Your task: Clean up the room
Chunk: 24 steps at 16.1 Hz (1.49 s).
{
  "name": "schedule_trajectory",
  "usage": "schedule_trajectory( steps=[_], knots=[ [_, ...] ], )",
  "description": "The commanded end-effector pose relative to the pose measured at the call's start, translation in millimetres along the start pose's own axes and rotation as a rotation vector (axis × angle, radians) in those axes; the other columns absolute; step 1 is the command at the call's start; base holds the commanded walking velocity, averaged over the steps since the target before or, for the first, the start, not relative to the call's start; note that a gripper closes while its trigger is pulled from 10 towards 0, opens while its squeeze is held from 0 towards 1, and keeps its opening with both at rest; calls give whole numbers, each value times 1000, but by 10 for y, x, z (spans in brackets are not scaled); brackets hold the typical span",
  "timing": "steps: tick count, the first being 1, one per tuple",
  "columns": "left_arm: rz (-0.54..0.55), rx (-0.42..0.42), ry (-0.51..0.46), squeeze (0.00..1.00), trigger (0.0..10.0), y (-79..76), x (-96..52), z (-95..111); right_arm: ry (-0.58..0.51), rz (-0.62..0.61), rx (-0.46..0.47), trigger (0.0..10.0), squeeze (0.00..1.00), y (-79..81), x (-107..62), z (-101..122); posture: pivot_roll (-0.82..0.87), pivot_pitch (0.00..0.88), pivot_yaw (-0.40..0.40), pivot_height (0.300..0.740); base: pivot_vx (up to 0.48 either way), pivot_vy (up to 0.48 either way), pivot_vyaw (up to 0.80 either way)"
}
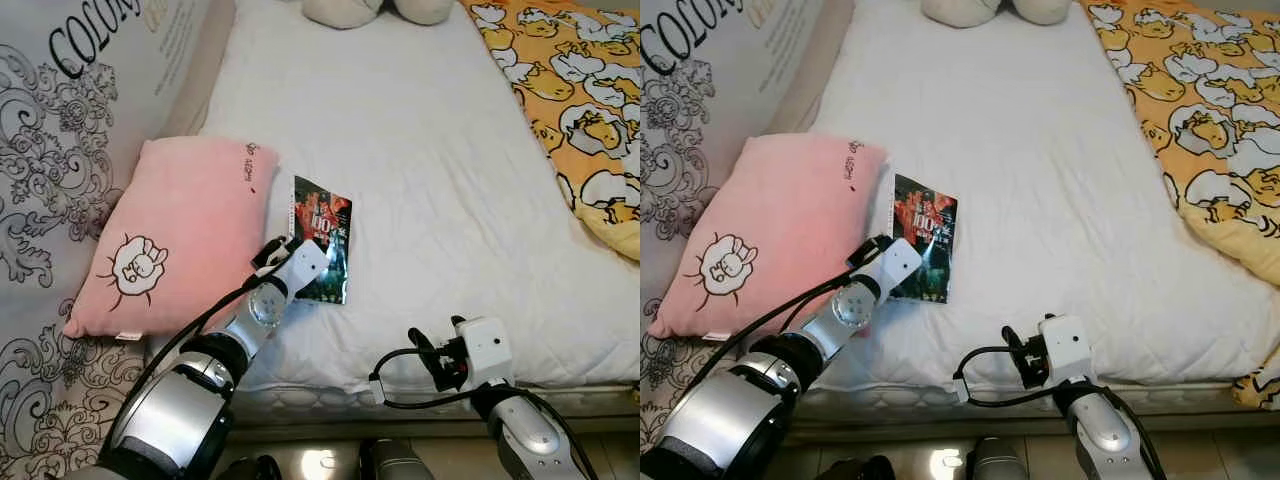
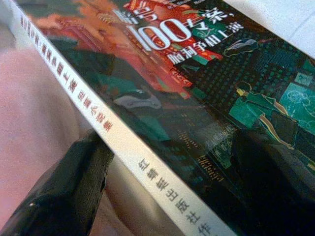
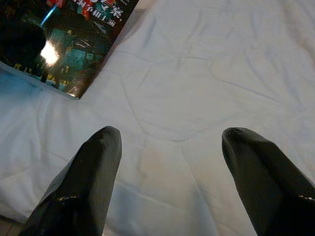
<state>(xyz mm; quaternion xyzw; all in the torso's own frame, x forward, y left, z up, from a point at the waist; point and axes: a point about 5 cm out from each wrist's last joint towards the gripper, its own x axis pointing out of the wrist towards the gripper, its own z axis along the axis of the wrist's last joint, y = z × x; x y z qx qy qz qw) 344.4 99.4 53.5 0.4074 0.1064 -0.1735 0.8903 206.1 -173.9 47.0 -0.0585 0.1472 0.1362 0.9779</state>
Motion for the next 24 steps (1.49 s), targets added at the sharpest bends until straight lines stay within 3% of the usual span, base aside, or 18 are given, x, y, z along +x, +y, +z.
schedule_trajectory(
  steps=[1, 2, 3, 5, 6, 8, 9, 11, 14, 16, 18, 20, 22, 24],
  knots=[
    [18, 106, 49, 0, 0, -24, -75, -233, 31, 6, -3, 10000, 0, 0, -16, -59, -323, 116, 20, 740, 0, 0, 0],
    [88, 111, -97, 0, 0, 20, -63, -60, 31, 6, -3, 10000, 0, 12, -25, -63, -327, 120, 21, 740, 0, 0, 0],
    [145, 34, -168, 0, 0, 78, -56, 51, 31, 5, -1, 10000, 0, 16, -34, -62, -327, 123, 21, 740, 0, 0, 0],
    [166, -97, -184, 0, 0, 112, -45, 113, 32, -1, 1, 10000, 0, 8, -43, -64, -326, 126, 21, 740, 0, 0, 0],
    [97, -493, -56, 0, 0, 81, -30, -15, 34, -1, 1, 10000, 0, 7, -43, -68, -321, 128, 19, 740, 0, 0, 0],
    [26, -797, 57, 0, 0, -9, -49, -178, 36, 3, 1, 10000, 0, 13, -35, -70, -318, 129, 18, 740, 0, 0, 0],
    [-64, -829, 109, 0, 0, -131, -79, -247, 37, 9, 0, 10000, 0, 20, -25, -68, -315, 130, 15, 740, 0, 0, 0],
    [-166, -699, 129, 0, 0, -228, -94, -247, 33, 16, -3, 10000, 0, 27, -12, -55, -314, 131, 12, 740, 0, 0, 0],
    [-272, -391, 13, 0, 0, -223, -37, -10, -20, 105, 11, 10000, 0, 109, -24, 44, -316, 132, 9, 740, 0, 0, 0],
    [-338, -275, -44, 0, 0, -259, -16, 134, -15, 114, 21, 10000, 0, 104, -27, 41, -317, 132, 9, 740, 0, 0, 0],
    [-334, -216, -64, 0, 0, -249, -1, 193, -16, 116, 21, 10000, 0, 102, -27, 43, -319, 132, 11, 740, 0, 0, 0],
    [-321, -222, -89, 0, 0, -214, 17, 256, -17, 118, 23, 10000, 0, 107, -33, 47, -324, 132, 15, 740, 0, 0, 0],
    [-285, -220, -177, 0, 0, -152, 38, 405, -15, 118, 27, 10000, 0, 120, -49, 36, -324, 134, 17, 740, 0, 0, 0],
    [-302, -190, -144, 0, 0, -205, 33, 371, -12, 120, 28, 10000, 0, 127, -48, 26, -323, 133, 16, 740, 0, 0, 0]
  ],
)
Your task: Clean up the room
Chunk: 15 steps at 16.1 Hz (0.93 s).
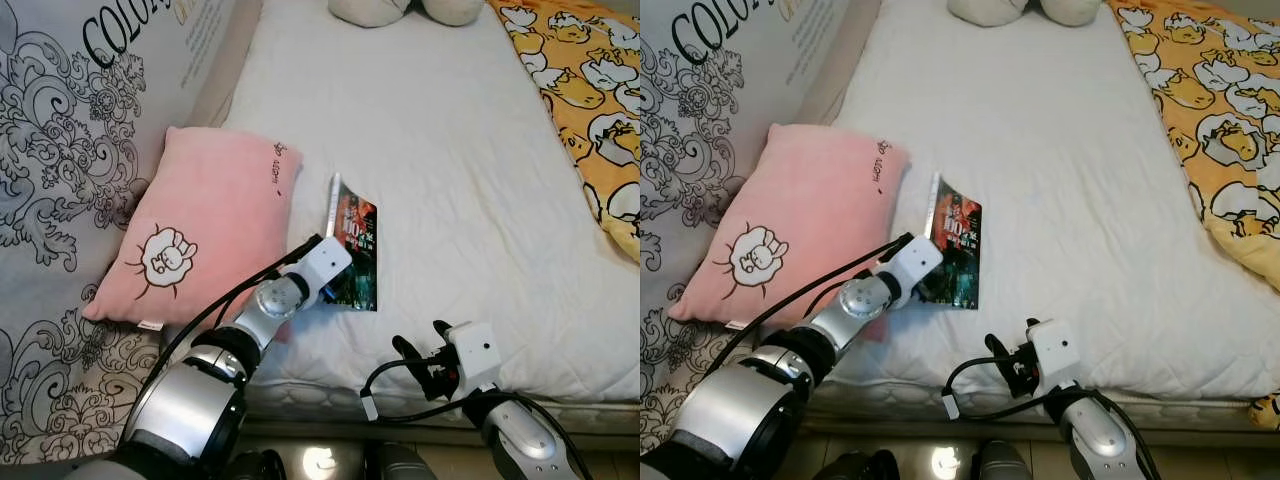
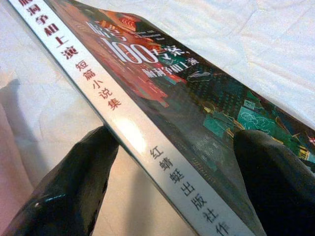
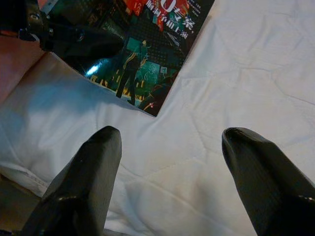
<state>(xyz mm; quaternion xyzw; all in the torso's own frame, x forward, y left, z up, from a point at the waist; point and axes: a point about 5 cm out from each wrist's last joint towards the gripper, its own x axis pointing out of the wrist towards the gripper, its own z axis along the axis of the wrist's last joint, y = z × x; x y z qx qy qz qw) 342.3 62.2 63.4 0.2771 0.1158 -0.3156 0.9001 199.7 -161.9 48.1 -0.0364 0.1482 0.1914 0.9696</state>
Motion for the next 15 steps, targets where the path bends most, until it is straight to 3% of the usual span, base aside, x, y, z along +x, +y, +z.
schedule_trajectory(
  steps=[1, 2, 3, 7, 9, 12, 14, 15],
  knots=[
    [-26, 29, 34, 0, 0, -62, 8, -32, -5, 4, 1, 10000, 0, -1, -10, 19, -326, 134, 17, 740, 0, 0, 0],
    [-23, 34, 40, 0, 10000, -62, 3, -47, -6, 4, 1, 10000, 0, -2, -7, 22, -326, 134, 16, 740, 0, 0, 0],
    [30, 77, 45, 1000, 10000, 8, -4, -48, -4, 3, 0, 10000, 0, -8, -5, 24, -325, 133, 15, 740, 0, 0, 0],
    [138, 273, -23, 1000, 10000, 237, -4, 128, 4, 2, -3, 10000, 0, -12, -15, 7, -319, 131, 12, 740, 0, 0, 0],
    [199, 446, -146, 1000, 10000, 372, 11, 415, 8, 13, -3, 10000, 0, 6, 3, 1, -310, 128, 8, 740, 0, 0, 0],
    [329, 648, -217, 1000, 10000, 566, -15, 631, 8, 20, -6, 10000, 0, 9, 33, 5, -308, 118, 6, 740, 0, 0, 0],
    [408, 612, -205, 1000, 10000, 756, -83, 617, 6, 16, -9, 10000, 0, -2, 42, 13, -312, 110, 9, 740, 0, 0, 0],
    [443, 455, -183, 1000, 10000, 878, -148, 519, 5, 12, -10, 10000, 0, -7, 38, 11, -310, 106, 13, 740, 0, 0, 0]
  ],
)
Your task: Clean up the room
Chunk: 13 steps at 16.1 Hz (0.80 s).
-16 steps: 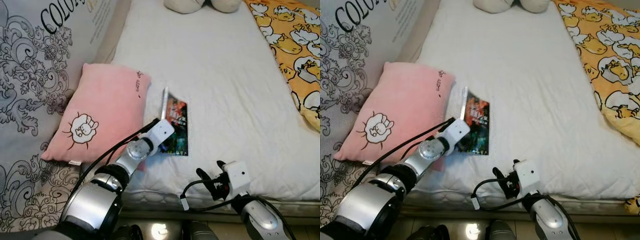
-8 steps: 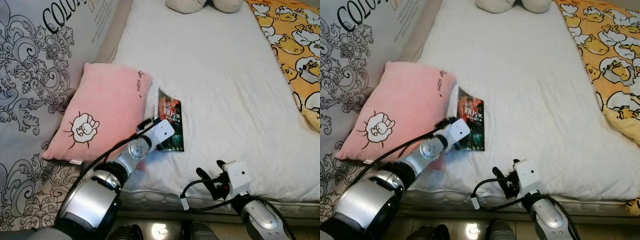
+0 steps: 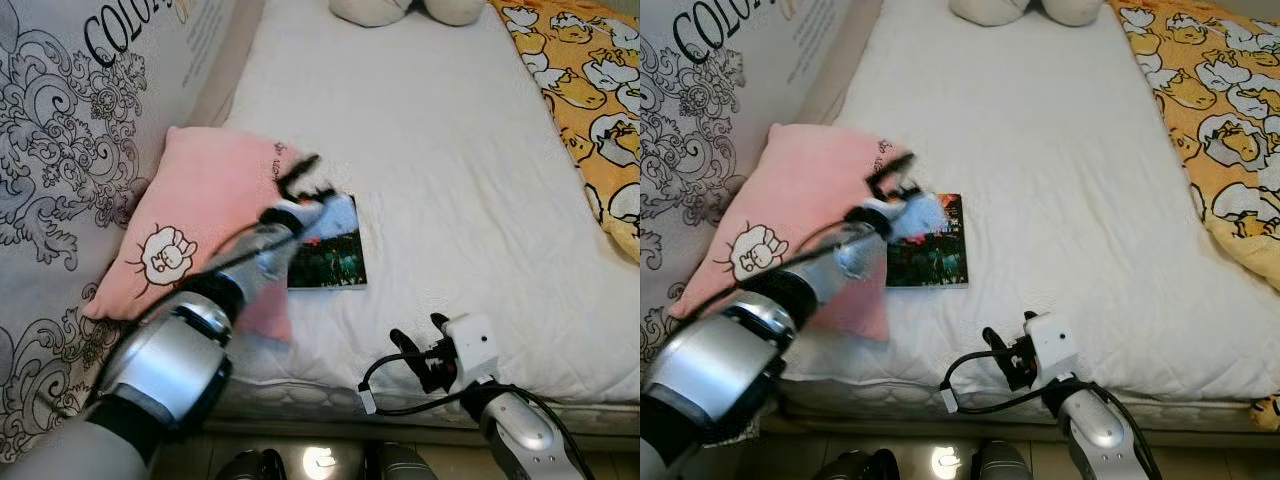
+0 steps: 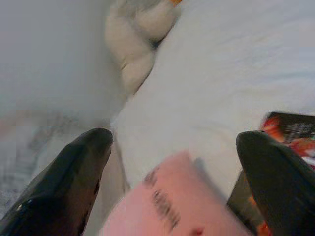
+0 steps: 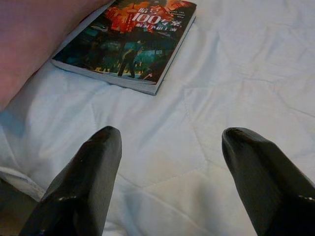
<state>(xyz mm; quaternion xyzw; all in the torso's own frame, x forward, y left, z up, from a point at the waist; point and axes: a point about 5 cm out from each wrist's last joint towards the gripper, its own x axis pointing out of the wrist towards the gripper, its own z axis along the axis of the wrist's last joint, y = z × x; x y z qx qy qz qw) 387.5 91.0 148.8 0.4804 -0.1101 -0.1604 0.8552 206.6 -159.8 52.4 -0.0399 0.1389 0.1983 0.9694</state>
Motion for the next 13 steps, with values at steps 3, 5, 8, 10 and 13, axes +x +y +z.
schedule_trajectory(
  steps=[3, 5, 8, 10, 13],
  knots=[
    [31, -341, 115, 780, 10000, 53, -135, -296, 22, -2, 5, 10000, 0, 12, -16, -60, -299, 99, 18, 740, 0, 0, 0],
    [46, -566, 153, 0, 10000, 5, -241, -444, 1, -6, 9, 10000, 0, 19, -3, -30, -291, 88, 27, 740, 0, 0, 0],
    [56, -693, 163, 0, 10000, -54, -322, -525, -20, -21, 11, 10000, 0, 1, 14, 7, -280, 69, 32, 740, 0, 0, 0],
    [155, -871, 107, 1000, 10000, -132, -577, -603, -105, -96, 38, 10000, 1000, -91, 65, 161, -197, 0, 56, 740, 0, 0, 0],
    [217, -946, -41, 0, 10000, -228, -837, -323, -223, -144, 153, 10000, 1000, -111, 247, 326, -167, 0, 57, 740, 0, -160, 0]
  ],
)
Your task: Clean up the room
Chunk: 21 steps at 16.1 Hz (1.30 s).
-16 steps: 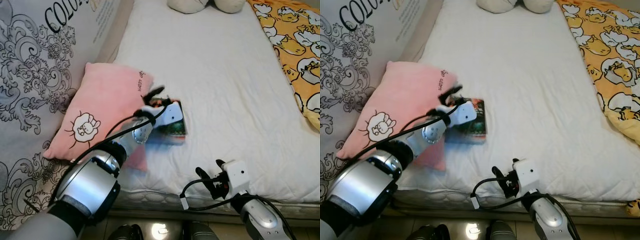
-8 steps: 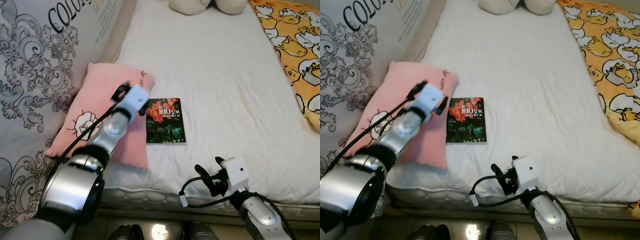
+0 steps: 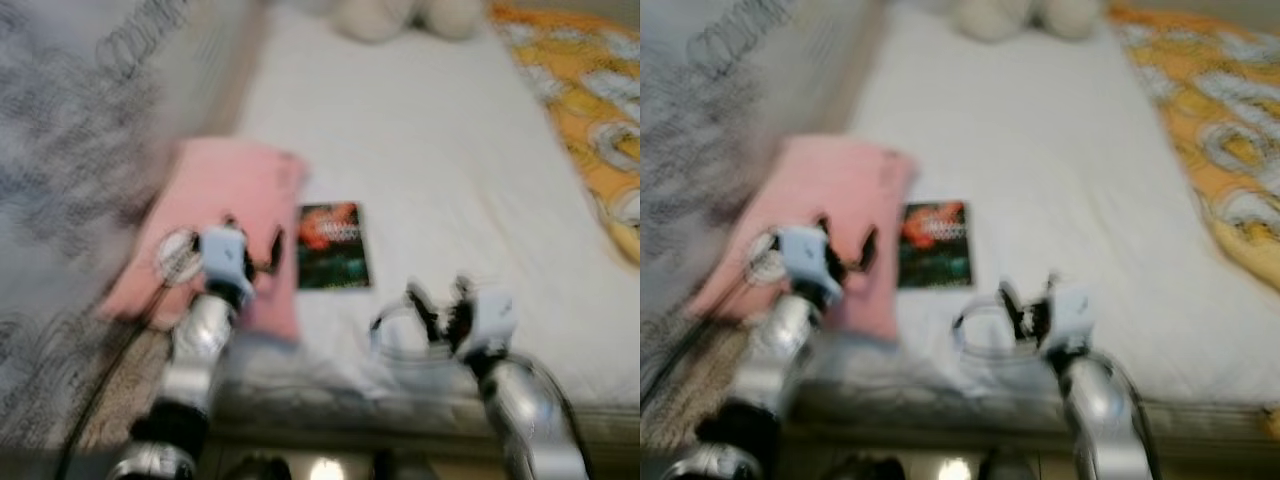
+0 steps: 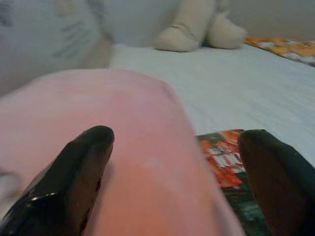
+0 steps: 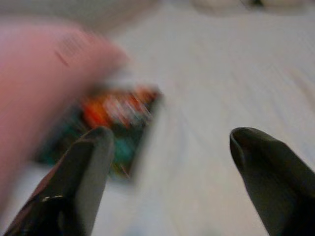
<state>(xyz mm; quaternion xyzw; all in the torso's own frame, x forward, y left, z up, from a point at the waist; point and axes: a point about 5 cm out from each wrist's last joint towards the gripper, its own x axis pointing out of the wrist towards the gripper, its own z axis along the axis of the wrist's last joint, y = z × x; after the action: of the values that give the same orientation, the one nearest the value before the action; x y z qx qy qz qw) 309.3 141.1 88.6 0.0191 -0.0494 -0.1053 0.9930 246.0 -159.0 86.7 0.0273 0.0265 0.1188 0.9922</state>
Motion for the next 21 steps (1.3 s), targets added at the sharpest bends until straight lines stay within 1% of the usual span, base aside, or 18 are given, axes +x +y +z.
schedule_trajectory(
  steps=[1, 2, 3, 4, 5, 6, 7, 8, 10, 11, 13, 14, 16, 18, 21],
  knots=[
    [-15, -4, -89, 0, 10000, -69, 118, 192, 19, 16, 42, 10000, 1000, 64, 5, -98, -169, 0, 58, 740, 0, -480, 0],
    [-1, -45, -87, 0, 10000, -121, 118, 164, 15, 22, 5, 10000, 1000, 90, 70, -84, -166, 0, 56, 740, 0, -480, 0],
    [14, -82, -63, 0, 10000, -140, 75, 119, 20, 6, -7, 10000, 1000, 82, 105, -86, -166, 0, 55, 740, 0, -480, 0],
    [16, -103, -21, 0, 10000, -149, -75, 63, 6, 2, -41, 10000, 1000, 69, 118, -76, -168, 0, 53, 740, 0, -480, 0],
    [21, -100, -4, 0, 10000, -146, -153, 60, -2, 2, -49, 10000, 1000, 61, 120, -69, -169, 0, 53, 740, 0, -480, 0],
    [25, -113, 18, 0, 10000, -146, -204, 21, -16, -17, -62, 10000, 1000, 25, 105, -53, -166, 0, 52, 740, 0, -480, 0],
    [32, -120, 23, 0, 10000, -141, -222, 8, -35, -48, -72, 10000, 1000, -29, 90, -45, -163, 0, 55, 740, 0, -480, 0],
    [29, -122, 33, 0, 10000, -126, -214, -26, -46, -97, -79, 10000, 1000, -82, 76, -53, -169, 0, 58, 740, 0, -480, 0],
    [20, -120, 45, 0, 10000, -120, -216, -58, -49, -128, -84, 10000, 1000, -93, 76, -56, -179, 0, 65, 740, 0, -480, 0],
    [-10, -130, 70, 0, 10000, -147, -256, -70, -32, -137, -125, 10000, 1000, -95, 63, -88, -184, 0, 68, 740, 0, -480, -738],
    [-43, -124, 87, 0, 10000, -191, -275, -96, 1, -149, -133, 10000, 1000, -109, 43, -148, -191, 0, 70, 740, 0, -480, -722],
    [-33, -103, 114, 0, 10000, -200, -253, -133, 20, -155, -140, 10000, 1000, -124, 26, -196, -194, 0, 67, 740, 0, 0, -694],
    [-52, -114, 103, 0, 10000, -220, -216, -117, 42, -167, -137, 10000, 1000, -149, 13, -241, -195, 0, 64, 740, 0, 0, -694],
    [-61, -118, 109, 0, 10000, -226, -224, -120, 49, -171, -143, 10000, 1000, -157, 15, -254, -197, 0, 65, 740, 0, 0, -691],
    [-84, -108, 142, 0, 10000, -260, -245, -194, 49, -186, -143, 10000, 1000, -172, 34, -260, -208, 0, 71, 740, 0, 0, -694]
  ],
)
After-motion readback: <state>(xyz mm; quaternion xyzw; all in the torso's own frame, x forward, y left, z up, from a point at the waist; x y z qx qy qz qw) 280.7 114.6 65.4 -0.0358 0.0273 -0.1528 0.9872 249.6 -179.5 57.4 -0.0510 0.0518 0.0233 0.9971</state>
